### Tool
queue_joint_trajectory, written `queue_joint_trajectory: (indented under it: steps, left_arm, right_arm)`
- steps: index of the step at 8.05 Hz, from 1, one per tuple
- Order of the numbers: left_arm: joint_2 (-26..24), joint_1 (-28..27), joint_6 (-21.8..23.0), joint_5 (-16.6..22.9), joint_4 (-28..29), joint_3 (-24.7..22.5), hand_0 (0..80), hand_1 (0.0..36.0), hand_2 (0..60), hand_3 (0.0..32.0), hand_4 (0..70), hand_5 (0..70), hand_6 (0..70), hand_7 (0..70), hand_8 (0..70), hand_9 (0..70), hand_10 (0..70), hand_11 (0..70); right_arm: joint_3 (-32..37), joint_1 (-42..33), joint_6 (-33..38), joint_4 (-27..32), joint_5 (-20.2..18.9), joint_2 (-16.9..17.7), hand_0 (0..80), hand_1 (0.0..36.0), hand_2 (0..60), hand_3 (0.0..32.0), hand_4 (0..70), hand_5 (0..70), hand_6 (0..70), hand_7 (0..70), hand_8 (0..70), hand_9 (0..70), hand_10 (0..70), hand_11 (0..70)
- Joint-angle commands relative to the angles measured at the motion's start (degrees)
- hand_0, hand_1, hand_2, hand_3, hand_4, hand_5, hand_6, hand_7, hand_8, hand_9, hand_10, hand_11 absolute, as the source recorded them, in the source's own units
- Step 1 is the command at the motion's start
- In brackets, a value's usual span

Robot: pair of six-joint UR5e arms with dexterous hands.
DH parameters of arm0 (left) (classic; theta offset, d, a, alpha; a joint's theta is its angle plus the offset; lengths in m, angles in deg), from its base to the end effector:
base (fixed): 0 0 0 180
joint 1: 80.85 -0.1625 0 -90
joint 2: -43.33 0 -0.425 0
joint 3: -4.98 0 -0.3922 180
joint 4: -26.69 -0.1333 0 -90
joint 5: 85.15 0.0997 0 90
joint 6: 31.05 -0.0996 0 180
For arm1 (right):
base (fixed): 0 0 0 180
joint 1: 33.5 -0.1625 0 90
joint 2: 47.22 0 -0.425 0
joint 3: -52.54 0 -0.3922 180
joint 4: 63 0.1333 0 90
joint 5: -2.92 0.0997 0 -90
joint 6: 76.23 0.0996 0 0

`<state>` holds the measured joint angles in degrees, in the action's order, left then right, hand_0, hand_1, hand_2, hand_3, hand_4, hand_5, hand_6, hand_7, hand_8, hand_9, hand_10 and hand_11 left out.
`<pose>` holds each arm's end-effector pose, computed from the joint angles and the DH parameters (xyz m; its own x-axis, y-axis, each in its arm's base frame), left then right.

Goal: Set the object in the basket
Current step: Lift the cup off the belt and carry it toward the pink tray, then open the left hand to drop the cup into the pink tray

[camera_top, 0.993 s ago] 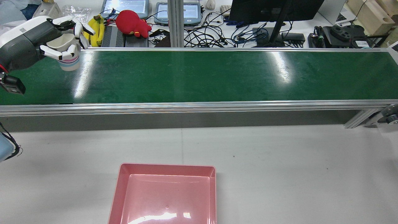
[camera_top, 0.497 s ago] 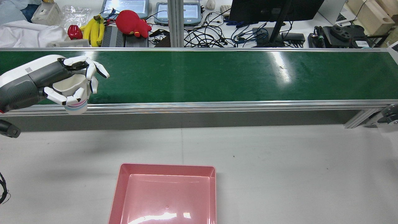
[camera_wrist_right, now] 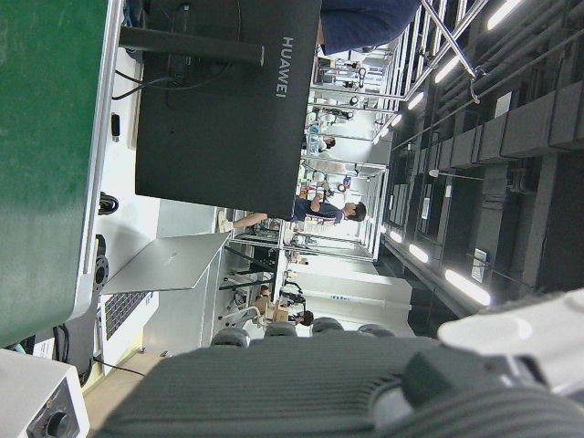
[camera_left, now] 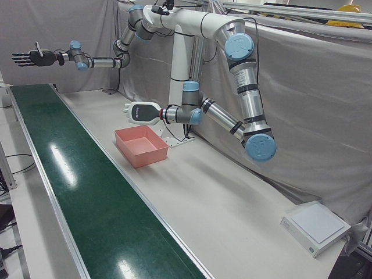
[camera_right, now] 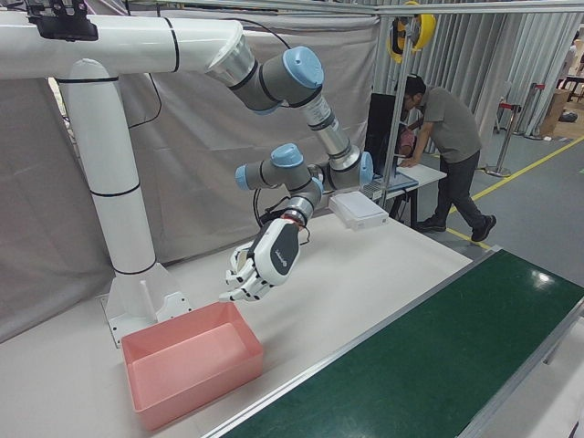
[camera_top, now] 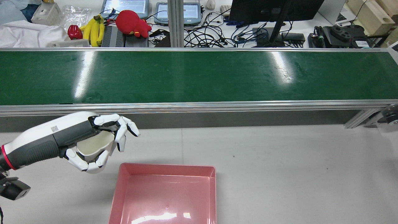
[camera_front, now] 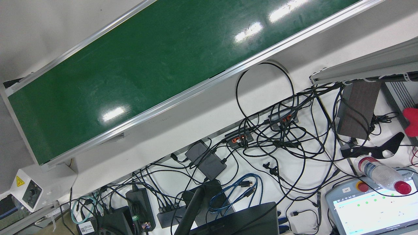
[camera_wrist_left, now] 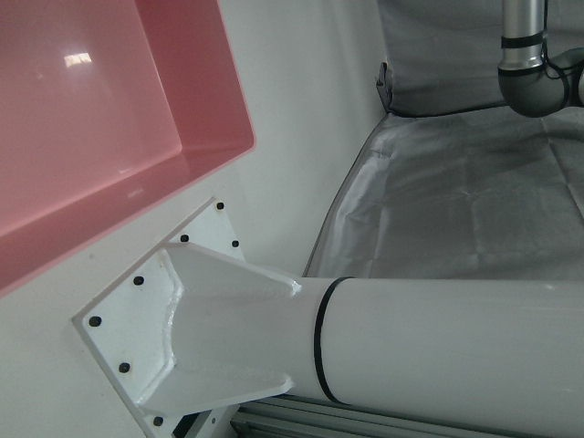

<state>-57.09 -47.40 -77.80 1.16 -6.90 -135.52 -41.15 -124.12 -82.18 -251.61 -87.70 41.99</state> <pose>0.2580 -0.3379 0.2807 -0.6886 -0.3646 -0.6268 0.1729 0.7569 -0.6302 0.1375 -0.4876 0.6634 -0.9947 0.0074 0.1026 -0.1029 -0.0716 -0.9921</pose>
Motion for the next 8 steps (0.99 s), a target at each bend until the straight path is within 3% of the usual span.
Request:
queue_joint_trajectory:
  steps: [1, 2, 4, 5, 6, 7, 8]
  left_arm:
    - [-0.48, -17.57, -4.72, -12.43, -1.92, -1.80, 64.1, 35.3, 56.4, 0.0, 12.0, 70.0, 16.3, 33.6, 33.3, 44.2, 35.9, 53.2]
    - [-0.48, -21.45, -6.83, -17.79, -1.66, -1.63, 60.5, 32.3, 53.4, 0.0, 13.0, 70.0, 16.3, 33.1, 32.5, 43.3, 35.0, 51.8]
    - [-0.30, -22.72, -7.21, -19.86, -1.66, -0.14, 55.3, 19.4, 10.6, 0.0, 1.9, 70.0, 11.9, 24.4, 21.7, 29.1, 24.3, 37.4]
    - [-0.30, -22.64, -7.21, -19.86, -2.01, -0.13, 56.9, 17.7, 0.0, 0.0, 0.0, 69.3, 8.3, 17.9, 14.9, 19.5, 18.5, 29.0]
    - [-0.30, -22.72, -7.21, -19.95, -2.01, -0.05, 56.9, 17.8, 0.0, 1.2, 0.0, 59.5, 4.8, 10.5, 8.7, 10.4, 13.4, 21.7]
    - [-0.22, -23.16, -7.21, -19.95, -2.01, 0.22, 55.8, 17.2, 0.0, 0.8, 0.0, 55.1, 2.9, 5.8, 5.5, 4.7, 10.6, 17.5]
    - [-0.04, -23.42, -7.21, -19.95, -1.92, 0.65, 55.8, 16.4, 0.0, 1.0, 0.0, 48.4, 2.7, 5.2, 5.2, 4.0, 8.4, 14.3]
  right_arm:
    - [0.00, 0.00, -0.03, 0.00, 0.00, 0.00, 0.0, 0.0, 0.0, 0.0, 0.0, 0.0, 0.0, 0.0, 0.0, 0.0, 0.0, 0.0]
    - [0.00, 0.00, 0.05, 0.00, 0.00, 0.00, 0.0, 0.0, 0.0, 0.0, 0.0, 0.0, 0.0, 0.0, 0.0, 0.0, 0.0, 0.0]
    - [0.00, 0.00, -0.03, 0.00, 0.00, 0.00, 0.0, 0.0, 0.0, 0.0, 0.0, 0.0, 0.0, 0.0, 0.0, 0.0, 0.0, 0.0]
    - [0.00, 0.00, 0.05, 0.00, 0.00, 0.00, 0.0, 0.0, 0.0, 0.0, 0.0, 0.0, 0.0, 0.0, 0.0, 0.0, 0.0, 0.0]
    - [0.00, 0.00, -0.03, 0.00, 0.00, 0.00, 0.0, 0.0, 0.0, 0.0, 0.0, 0.0, 0.0, 0.0, 0.0, 0.0, 0.0, 0.0]
    - [0.00, 0.00, 0.05, 0.00, 0.00, 0.00, 0.0, 0.0, 0.0, 0.0, 0.0, 0.0, 0.0, 0.0, 0.0, 0.0, 0.0, 0.0]
    - [0.00, 0.00, -0.03, 0.00, 0.00, 0.00, 0.0, 0.0, 0.0, 0.0, 0.0, 0.0, 0.0, 0.0, 0.0, 0.0, 0.0, 0.0]
